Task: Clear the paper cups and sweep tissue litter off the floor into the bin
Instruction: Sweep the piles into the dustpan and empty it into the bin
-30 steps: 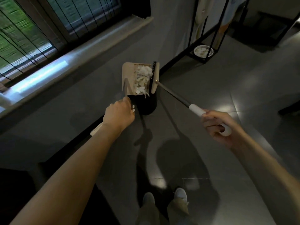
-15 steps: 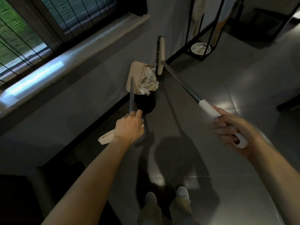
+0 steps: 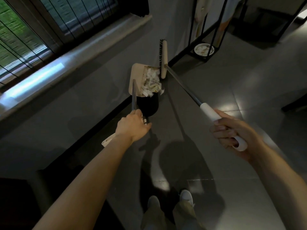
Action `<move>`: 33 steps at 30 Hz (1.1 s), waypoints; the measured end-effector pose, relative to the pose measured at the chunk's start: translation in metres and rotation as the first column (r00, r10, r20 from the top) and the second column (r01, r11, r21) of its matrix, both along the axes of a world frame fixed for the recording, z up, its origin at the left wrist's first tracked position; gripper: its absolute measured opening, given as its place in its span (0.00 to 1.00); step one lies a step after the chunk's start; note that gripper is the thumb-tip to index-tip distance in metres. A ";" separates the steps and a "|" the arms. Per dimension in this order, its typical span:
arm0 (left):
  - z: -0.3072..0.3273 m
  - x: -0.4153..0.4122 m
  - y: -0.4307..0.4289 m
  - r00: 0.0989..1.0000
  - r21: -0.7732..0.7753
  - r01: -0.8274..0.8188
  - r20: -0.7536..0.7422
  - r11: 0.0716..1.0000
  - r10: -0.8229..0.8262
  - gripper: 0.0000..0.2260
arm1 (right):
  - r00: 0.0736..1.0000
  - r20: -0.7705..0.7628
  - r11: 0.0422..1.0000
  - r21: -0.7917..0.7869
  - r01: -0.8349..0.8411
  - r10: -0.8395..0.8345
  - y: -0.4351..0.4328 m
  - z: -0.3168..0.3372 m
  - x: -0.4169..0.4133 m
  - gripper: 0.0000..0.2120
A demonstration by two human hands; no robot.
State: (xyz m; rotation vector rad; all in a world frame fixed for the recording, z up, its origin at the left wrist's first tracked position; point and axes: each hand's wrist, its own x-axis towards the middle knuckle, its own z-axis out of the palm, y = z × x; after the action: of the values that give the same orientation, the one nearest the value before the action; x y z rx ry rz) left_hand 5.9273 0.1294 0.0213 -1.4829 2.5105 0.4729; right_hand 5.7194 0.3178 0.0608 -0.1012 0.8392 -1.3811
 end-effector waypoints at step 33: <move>0.015 0.001 -0.036 0.981 -0.341 0.190 0.111 0.921 -0.161 0.14 | 0.987 -0.160 0.987 0.160 -0.003 0.029 -0.009 -0.007 0.016 0.21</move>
State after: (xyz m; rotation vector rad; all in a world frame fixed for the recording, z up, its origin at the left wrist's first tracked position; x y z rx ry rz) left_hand 5.9287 0.0936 0.0363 -1.3291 2.7318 -0.0709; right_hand 5.7356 0.3088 0.0541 -0.0967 1.0797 -1.2977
